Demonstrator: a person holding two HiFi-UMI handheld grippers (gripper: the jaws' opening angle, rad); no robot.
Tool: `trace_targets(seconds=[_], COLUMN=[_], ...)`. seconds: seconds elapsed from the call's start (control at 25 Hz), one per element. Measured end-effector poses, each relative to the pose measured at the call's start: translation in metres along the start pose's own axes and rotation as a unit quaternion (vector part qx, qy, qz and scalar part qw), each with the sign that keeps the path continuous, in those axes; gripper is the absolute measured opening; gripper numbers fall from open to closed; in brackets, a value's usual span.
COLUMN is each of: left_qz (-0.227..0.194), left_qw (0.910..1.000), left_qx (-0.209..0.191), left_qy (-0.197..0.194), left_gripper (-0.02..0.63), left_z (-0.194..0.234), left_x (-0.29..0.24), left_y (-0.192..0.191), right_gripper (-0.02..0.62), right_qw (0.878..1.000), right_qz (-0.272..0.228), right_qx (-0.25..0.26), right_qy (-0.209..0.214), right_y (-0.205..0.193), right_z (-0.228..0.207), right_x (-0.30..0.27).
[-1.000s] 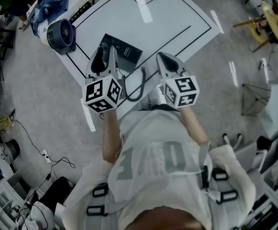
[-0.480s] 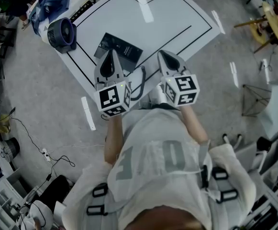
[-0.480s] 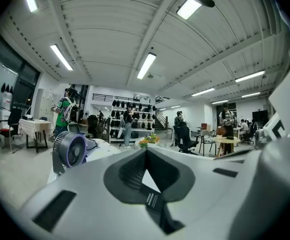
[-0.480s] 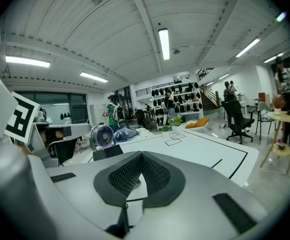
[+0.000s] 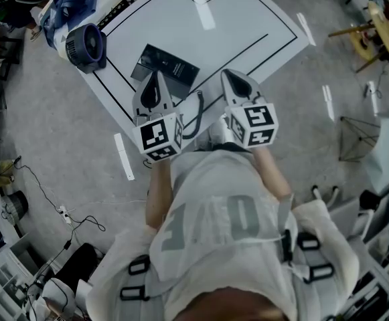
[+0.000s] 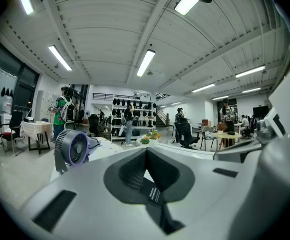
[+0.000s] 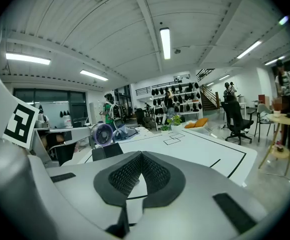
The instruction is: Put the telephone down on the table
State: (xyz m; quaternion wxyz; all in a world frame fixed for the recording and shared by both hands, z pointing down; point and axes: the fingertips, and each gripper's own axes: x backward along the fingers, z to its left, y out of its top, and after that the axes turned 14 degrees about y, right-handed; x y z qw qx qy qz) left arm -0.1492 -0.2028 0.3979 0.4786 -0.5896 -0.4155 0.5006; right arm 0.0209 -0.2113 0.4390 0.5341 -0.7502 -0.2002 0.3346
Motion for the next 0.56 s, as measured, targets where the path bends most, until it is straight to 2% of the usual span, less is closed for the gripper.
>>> trace_targets(seconds=[0.28,0.56], left_qz=[0.000,0.010], left_qw=[1.0000,0.9996], left_qx=[-0.004,0.020], left_qy=[0.004,0.014], left_gripper=[0.006,0.006], left_z=[0.003,0.012], left_x=[-0.002,-0.005], left_y=[0.001,0.002], right_gripper=[0.006,0.006], right_qw=[1.000,1.000], right_qz=[-0.002,0.000], right_qx=[-0.002,-0.005], right_qy=[-0.003,-0.007], right_y=[0.000,-0.001], right_z=[-0.003,-0.009], right_x=[0.003,0.005])
